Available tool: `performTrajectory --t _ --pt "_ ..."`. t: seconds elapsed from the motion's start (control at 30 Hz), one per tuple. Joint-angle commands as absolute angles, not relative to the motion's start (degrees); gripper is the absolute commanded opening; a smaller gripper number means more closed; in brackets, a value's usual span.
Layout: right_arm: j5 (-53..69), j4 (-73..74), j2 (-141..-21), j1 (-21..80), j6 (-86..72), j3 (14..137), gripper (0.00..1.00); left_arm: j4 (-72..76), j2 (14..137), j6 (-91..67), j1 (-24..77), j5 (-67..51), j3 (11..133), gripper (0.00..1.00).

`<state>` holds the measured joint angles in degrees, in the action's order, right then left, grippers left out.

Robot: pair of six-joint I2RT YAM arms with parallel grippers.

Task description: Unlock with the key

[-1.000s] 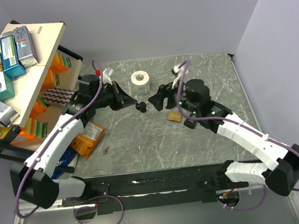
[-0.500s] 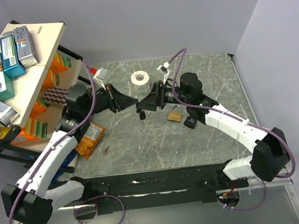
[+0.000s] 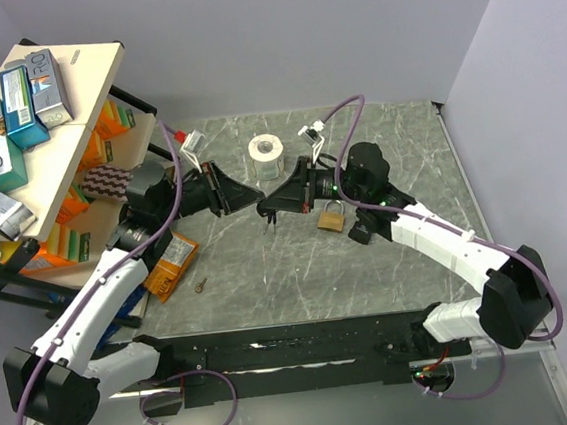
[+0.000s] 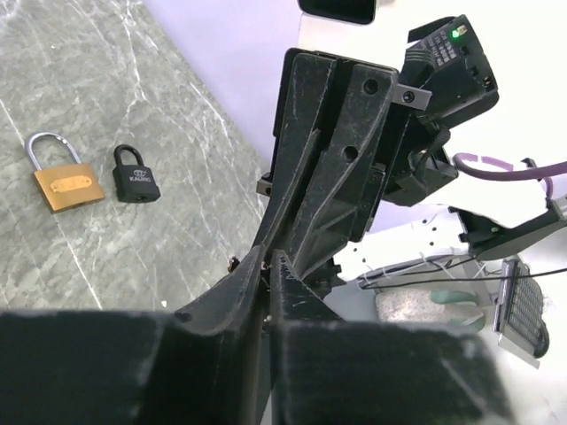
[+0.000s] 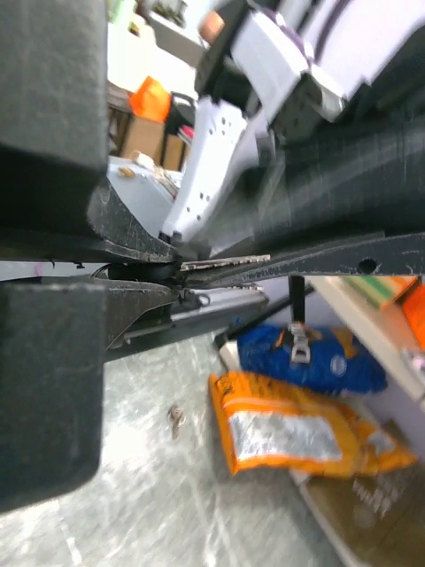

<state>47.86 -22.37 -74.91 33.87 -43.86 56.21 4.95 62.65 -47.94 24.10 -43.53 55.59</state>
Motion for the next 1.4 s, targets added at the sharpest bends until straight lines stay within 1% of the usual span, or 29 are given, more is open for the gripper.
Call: performTrajectory --t 0.0,0.03,0.07,0.1,0.17,0.2,0.23,0.27,0.3,0.33,0.37,0.4,0.5,0.53,0.67,0.7,0.77,0.8,1.0,1.13,1.2,1.37 --pt "42.21 -15.51 -70.32 33.49 -41.85 55.28 0.00 3.80 63.45 -44.75 24.52 -39.39 57.91 0.51" --pt "40.10 -12.08 -69.44 32.88 -40.27 55.81 0.00 2.04 63.98 -42.13 24.78 -37.81 59.92 0.62" --pt "34.68 -8.47 -67.69 32.09 -37.47 56.16 0.00 0.19 64.51 -40.45 25.13 -36.23 61.07 0.69" --pt "32.28 -1.65 -66.63 29.90 -36.57 56.25 0.00 -4.44 66.08 -38.69 26.18 -34.64 62.22 0.76" --pt "24.92 3.83 -63.39 27.26 -34.90 55.81 0.00 -8.60 68.10 -34.46 27.59 -29.28 65.56 0.79" --pt "20.09 10.57 -62.15 26.03 -34.28 55.98 0.00 -11.83 70.38 -33.50 29.08 -27.61 66.44 0.81" --pt "14.99 14.81 -60.83 24.88 -32.97 56.94 0.00 -13.08 71.62 -32.09 30.05 -24.38 67.92 0.82" --pt "7.02 17.38 -58.47 24.35 -31.83 57.30 0.00 -14.23 72.94 -31.56 31.02 -21.82 68.72 0.82" --pt "4.77 20.88 -57.49 23.82 -30.25 57.83 0.00 -17.28 75.91 -31.12 33.81 -19.36 69.60 0.88" --pt "2.92 22.31 -56.44 23.56 -26.84 59.40 0.00 -19.05 77.50 -29.81 35.32 -13.51 72.13 0.89" --pt "0.64 23.72 -54.86 23.55 -25.50 60.28 0.00 -21.25 79.26 -29.27 36.90 -10.58 73.64 0.89" --pt "-2.95 25.04 -53.97 23.55 -24.62 61.08 0.00 -22.57 82.76 -28.75 40.05 -8.37 75.04 0.89" --pt "-8.69 27.59 -49.85 23.29 -23.73 61.88 0.00 -25.22 89.62 -27.42 44.80 -3.17 79.88 0.89" --pt "-11.49 27.95 -48.53 23.12 -23.38 61.61 0.00 -24.88 91.30 -27.60 45.61 -3.08 81.72 0.89" --pt "-15.90 31.10 -42.38 23.03 -23.38 61.96 0.00 -21.63 98.77 -26.98 49.56 -5.44 85.77 0.90" --pt "-16.34 31.72 -41.32 23.03 -23.64 61.96 0.00 -21.62 102.27 -26.20 50.88 -6.41 86.91 0.90" --pt "-17.93 33.91 -37.99 23.03 -24.43 62.05 0.00 -22.75 106.06 -25.23 52.20 -6.68 91.39 0.91" --pt "-18.28 34.62 -37.10 23.03 -24.61 62.22 0.00 -23.37 110.00 -24.70 53.25 -6.77 93.15 0.94" --pt "-20.21 40.42 -33.14 23.03 -23.12 64.24 0.00 -25.92 123.80 -19.70 56.42 -5.28 108.86 0.97" --pt "-21.36 41.22 -31.47 23.11 -22.76 64.69 0.00 -29.96 132.00 -18.55 57.13 -4.84 118.99 0.97" --pt "-21.36 40.87 -31.29 23.11 -22.59 64.69 0.00 -30.76 134.64 -17.93 57.65 -3.44 121.28 0.97" --pt "-21.09 40.78 -32.17 23.03 -22.06 64.86 0.00 -30.76 136.75 -18.19 57.83 -0.26 120.15 0.98"
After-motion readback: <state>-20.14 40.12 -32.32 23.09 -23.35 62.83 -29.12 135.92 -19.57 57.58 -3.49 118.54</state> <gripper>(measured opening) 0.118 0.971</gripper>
